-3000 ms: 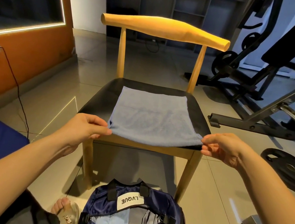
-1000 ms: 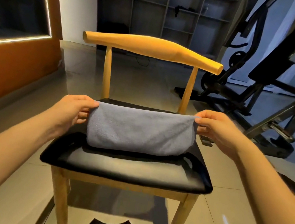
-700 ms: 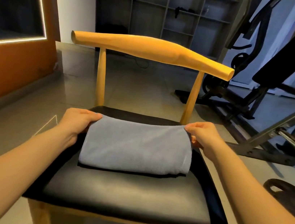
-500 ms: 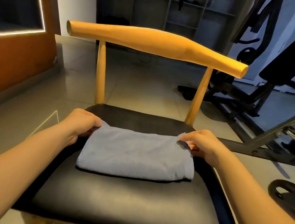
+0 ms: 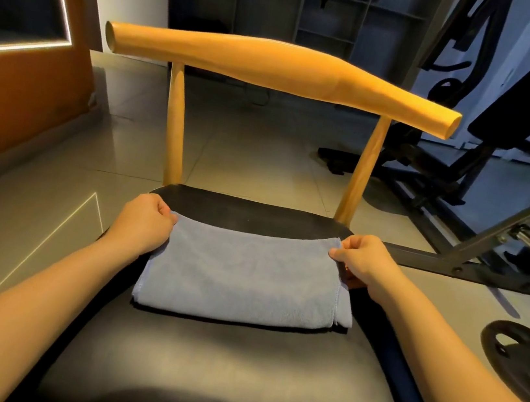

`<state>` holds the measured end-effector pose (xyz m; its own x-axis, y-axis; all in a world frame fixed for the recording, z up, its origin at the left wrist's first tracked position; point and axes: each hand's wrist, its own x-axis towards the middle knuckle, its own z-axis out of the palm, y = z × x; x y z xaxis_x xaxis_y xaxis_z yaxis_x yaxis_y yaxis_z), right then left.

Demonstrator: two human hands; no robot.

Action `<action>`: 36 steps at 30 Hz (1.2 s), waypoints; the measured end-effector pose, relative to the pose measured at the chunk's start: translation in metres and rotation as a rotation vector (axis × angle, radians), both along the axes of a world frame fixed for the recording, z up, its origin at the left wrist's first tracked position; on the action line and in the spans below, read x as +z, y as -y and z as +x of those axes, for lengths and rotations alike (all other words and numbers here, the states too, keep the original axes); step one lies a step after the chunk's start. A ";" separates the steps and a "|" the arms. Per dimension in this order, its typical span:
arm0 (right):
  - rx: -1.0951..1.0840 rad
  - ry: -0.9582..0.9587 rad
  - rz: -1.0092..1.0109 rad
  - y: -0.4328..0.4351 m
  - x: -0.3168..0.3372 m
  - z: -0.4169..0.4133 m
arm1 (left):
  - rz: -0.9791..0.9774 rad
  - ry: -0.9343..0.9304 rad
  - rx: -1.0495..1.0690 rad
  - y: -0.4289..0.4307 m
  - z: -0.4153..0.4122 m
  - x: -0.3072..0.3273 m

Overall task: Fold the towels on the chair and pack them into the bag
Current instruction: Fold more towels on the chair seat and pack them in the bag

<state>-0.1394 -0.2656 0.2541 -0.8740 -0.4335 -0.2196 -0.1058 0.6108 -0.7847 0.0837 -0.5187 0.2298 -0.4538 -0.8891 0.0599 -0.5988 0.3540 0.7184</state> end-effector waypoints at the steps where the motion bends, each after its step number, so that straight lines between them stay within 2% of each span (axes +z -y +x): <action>1: -0.005 -0.009 -0.001 0.001 -0.001 0.000 | -0.034 0.029 -0.002 0.000 -0.001 -0.001; 10: 0.004 -0.132 0.045 0.003 -0.006 0.002 | -0.305 0.272 -0.064 -0.005 -0.010 -0.006; 14: 0.045 -0.086 -0.012 -0.008 0.006 0.011 | -0.560 0.518 -0.088 -0.020 -0.007 0.018; 16: 0.075 -0.107 0.005 -0.016 0.013 0.014 | -0.667 0.400 -0.196 -0.039 -0.010 0.033; 17: 0.085 -0.128 0.028 -0.022 0.015 0.015 | -0.649 0.266 -0.332 -0.054 -0.012 0.037; 19: 0.099 -0.155 0.074 -0.038 0.018 0.020 | -0.494 0.028 -0.675 -0.093 -0.015 0.037; 20: 0.112 -0.159 0.091 -0.048 0.020 0.024 | -0.442 -0.019 -0.820 -0.112 -0.017 0.032; 22: 0.166 -0.144 0.101 -0.065 0.024 0.037 | -0.498 -0.011 -0.991 -0.136 -0.020 0.016; 25: 0.268 -0.123 0.094 -0.083 0.026 0.059 | -0.613 0.019 -1.024 -0.142 -0.026 -0.009; 28: 0.337 -0.167 0.069 -0.089 0.015 0.077 | -0.577 -0.064 -1.000 -0.141 -0.025 -0.016; 31: 0.337 -0.331 0.064 -0.088 -0.002 0.084 | -0.540 -0.118 -0.971 -0.139 -0.024 -0.018; 36: 0.274 -0.553 0.158 -0.080 -0.013 0.090 | -0.519 -0.095 -0.955 -0.139 -0.024 -0.017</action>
